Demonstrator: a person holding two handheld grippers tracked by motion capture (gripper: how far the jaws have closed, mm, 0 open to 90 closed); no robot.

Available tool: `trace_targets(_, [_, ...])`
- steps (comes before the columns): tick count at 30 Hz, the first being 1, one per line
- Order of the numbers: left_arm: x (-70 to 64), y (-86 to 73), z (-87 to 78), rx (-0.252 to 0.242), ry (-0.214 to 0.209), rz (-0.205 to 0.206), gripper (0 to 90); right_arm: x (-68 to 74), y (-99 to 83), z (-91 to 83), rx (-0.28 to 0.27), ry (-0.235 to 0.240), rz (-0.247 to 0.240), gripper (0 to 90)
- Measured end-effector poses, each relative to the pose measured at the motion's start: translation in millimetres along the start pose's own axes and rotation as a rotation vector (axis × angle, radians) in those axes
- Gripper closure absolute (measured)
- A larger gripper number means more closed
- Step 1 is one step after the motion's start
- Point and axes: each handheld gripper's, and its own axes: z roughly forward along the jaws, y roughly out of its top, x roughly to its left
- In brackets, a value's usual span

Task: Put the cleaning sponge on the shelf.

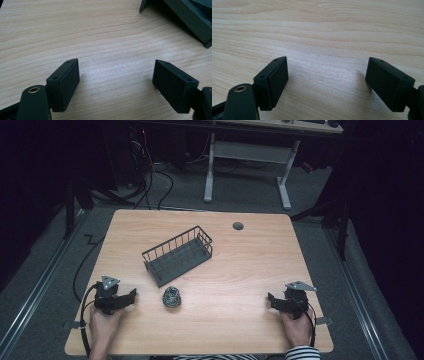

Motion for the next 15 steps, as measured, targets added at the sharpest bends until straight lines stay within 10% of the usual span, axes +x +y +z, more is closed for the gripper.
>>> trace_targets(15, [3.4, 7.4, -1.6, -0.004, -0.071, -0.060, 24.0, 0.6, -0.4, -0.3, -0.004, -0.003, 0.001, 19.5])
